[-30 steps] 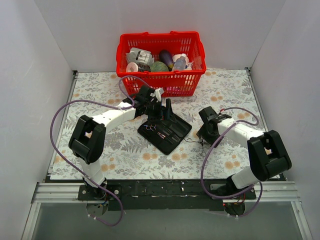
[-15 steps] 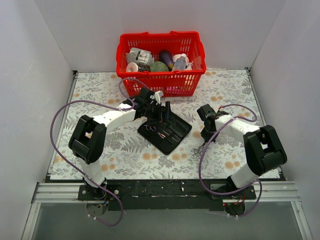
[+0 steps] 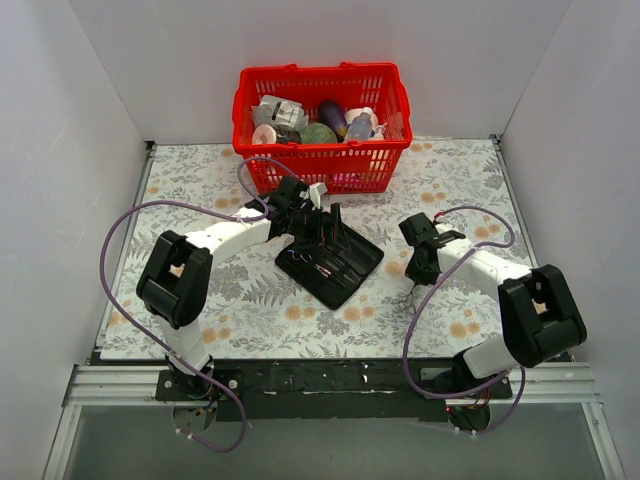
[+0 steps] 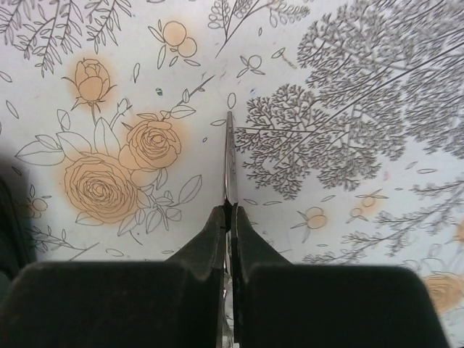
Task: Sort the hair-cutting tools
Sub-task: Pick up the scissors from the center of the board.
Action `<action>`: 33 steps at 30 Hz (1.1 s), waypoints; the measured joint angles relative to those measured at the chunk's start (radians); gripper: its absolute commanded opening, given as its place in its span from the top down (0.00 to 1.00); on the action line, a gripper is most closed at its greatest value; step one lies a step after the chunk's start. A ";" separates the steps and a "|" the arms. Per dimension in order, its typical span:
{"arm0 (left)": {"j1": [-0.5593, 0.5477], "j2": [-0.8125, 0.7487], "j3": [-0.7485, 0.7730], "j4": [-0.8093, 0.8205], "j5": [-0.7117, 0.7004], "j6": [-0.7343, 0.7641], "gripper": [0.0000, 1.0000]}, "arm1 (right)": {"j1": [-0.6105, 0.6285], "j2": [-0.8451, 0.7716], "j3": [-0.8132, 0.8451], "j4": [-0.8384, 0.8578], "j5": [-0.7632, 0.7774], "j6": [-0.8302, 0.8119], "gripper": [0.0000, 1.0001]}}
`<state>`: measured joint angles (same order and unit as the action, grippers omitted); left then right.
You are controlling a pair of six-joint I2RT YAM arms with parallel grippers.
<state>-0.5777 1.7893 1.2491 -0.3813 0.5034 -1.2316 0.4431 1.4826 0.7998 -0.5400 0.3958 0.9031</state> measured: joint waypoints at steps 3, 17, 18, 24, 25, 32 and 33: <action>0.000 -0.004 0.000 0.000 0.000 0.000 0.02 | 0.000 -0.055 -0.003 -0.016 0.011 -0.087 0.99; 0.000 -0.044 -0.013 -0.008 0.009 0.000 0.02 | 0.085 -0.217 0.073 -0.023 -0.032 -0.464 0.99; 0.000 -0.061 -0.026 -0.009 0.008 0.000 0.02 | 0.102 -0.208 0.073 -0.017 -0.035 -0.478 0.99; 0.000 -0.122 -0.048 -0.030 -0.048 -0.003 0.02 | 0.267 -0.114 0.089 0.067 -0.055 -0.587 0.99; 0.002 -0.122 -0.048 -0.030 -0.058 -0.003 0.02 | 0.291 -0.092 0.098 0.084 -0.060 -0.607 0.99; 0.046 -0.030 -0.031 -0.056 -0.074 0.000 0.02 | 0.378 0.032 0.153 0.216 -0.077 -0.738 0.99; 0.051 -0.012 -0.031 -0.059 -0.073 0.000 0.02 | 0.386 0.038 0.155 0.228 -0.079 -0.751 0.99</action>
<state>-0.5270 1.7775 1.2186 -0.4404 0.4305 -1.2312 0.8295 1.5208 0.9546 -0.3119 0.3172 0.1524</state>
